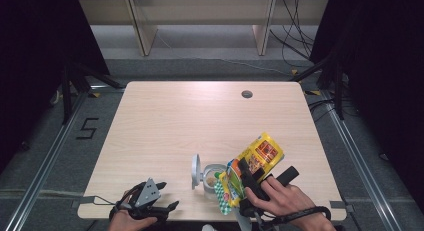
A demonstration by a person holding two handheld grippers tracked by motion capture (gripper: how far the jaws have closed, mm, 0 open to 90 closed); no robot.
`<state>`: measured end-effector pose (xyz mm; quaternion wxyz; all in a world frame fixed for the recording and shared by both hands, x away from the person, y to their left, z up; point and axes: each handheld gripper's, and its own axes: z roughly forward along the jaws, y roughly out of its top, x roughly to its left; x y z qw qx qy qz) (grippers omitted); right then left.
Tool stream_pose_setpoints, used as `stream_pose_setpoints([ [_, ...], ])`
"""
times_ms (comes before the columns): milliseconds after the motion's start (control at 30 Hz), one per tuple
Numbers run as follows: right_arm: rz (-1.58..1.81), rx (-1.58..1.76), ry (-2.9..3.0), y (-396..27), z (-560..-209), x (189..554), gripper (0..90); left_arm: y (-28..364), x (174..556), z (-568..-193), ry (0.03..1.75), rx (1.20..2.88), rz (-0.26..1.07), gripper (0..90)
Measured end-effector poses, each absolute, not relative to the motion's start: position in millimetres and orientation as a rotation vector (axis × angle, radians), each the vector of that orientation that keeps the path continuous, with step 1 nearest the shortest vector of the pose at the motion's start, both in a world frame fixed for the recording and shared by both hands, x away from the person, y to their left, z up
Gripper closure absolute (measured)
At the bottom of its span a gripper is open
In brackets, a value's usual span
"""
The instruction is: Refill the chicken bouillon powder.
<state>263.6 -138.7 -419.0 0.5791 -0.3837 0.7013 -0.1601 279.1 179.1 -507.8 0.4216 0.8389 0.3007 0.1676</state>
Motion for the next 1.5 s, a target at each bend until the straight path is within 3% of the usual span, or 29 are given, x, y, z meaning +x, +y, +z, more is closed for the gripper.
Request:
stream_pose_setpoints([
  [1500,-0.369,-0.907,1.637,-139.9,-415.7,264.5,62.6,182.2,279.0,-504.7,0.735,2.141,0.443,26.2],
])
